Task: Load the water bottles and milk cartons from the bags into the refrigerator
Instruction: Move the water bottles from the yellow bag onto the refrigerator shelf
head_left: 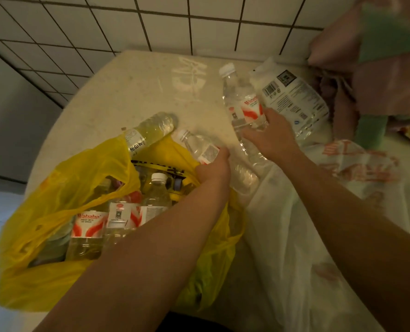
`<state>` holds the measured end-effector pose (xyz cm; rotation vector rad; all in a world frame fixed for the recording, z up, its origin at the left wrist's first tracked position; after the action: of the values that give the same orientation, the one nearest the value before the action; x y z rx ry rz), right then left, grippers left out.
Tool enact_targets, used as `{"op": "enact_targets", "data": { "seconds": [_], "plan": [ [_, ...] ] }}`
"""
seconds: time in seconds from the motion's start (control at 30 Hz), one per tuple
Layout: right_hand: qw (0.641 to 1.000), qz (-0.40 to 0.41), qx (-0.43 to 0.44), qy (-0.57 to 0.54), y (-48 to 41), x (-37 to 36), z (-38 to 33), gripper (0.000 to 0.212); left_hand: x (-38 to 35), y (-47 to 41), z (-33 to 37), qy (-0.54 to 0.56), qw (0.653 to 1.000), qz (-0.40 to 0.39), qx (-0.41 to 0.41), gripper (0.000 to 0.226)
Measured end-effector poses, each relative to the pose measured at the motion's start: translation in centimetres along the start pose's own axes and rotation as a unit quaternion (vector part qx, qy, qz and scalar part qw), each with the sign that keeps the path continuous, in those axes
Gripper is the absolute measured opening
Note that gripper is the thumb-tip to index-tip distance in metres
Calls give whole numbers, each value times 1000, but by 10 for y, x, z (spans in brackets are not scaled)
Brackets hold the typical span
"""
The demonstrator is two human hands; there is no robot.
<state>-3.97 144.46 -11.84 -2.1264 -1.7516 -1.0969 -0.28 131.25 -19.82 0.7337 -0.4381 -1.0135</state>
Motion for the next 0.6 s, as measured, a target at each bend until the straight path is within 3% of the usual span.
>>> {"op": "enact_targets", "data": {
  "seconds": [0.13,0.23,0.3,0.4,0.5,0.6],
  "plan": [
    [989,64,10,-130,31,26,-10,27,13,37,24,39,993,-76,-84,79],
    [960,21,1,-277,58,40,-13,24,37,59,36,31,973,-155,-168,39],
    [932,1,10,-362,83,49,-18,20,57,74,39,18,964,-188,-189,36],
    [869,-49,-12,-492,121,50,-14,17,89,102,41,12,961,-207,-182,51],
    [777,-220,-63,-586,164,39,-7,31,123,136,45,19,956,-232,-177,64],
    [663,-380,-104,-637,210,20,0,28,160,169,44,25,954,-251,-158,44]
  ]
}}
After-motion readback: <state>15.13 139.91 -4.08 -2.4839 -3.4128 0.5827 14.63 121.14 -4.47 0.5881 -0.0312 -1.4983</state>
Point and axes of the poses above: each hand's wrist, its own y-axis away from the middle knuckle, its own x-axis out of the back of the hand, z = x × y, the point moved 2 cm from there along -y, towards the middle knuckle, and after that the axes turned 11 degrees about -x, right-handed, at the moved point
